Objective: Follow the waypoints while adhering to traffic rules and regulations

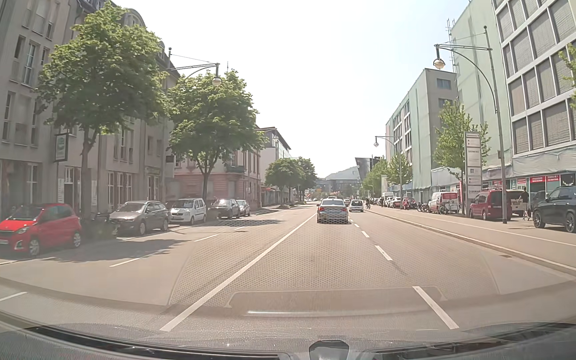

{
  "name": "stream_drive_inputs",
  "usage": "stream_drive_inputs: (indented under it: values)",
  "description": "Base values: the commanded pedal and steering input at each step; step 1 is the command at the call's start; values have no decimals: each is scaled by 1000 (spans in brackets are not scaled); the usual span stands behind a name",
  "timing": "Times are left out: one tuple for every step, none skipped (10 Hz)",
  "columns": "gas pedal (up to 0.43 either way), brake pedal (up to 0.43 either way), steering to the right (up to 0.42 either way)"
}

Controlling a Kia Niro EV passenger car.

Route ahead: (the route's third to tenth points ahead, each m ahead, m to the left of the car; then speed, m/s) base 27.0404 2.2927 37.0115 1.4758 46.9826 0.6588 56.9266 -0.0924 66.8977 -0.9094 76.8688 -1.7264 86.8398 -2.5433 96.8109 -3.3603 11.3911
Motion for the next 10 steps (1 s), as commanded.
stream_drive_inputs:
  values:
    - [79, 0, 33]
    - [79, 0, 31]
    - [67, 0, 30]
    - [59, 0, 30]
    - [59, 0, 29]
    - [59, 0, 25]
    - [59, 0, 21]
    - [59, 0, 14]
    - [59, 0, 8]
    - [59, 0, 7]
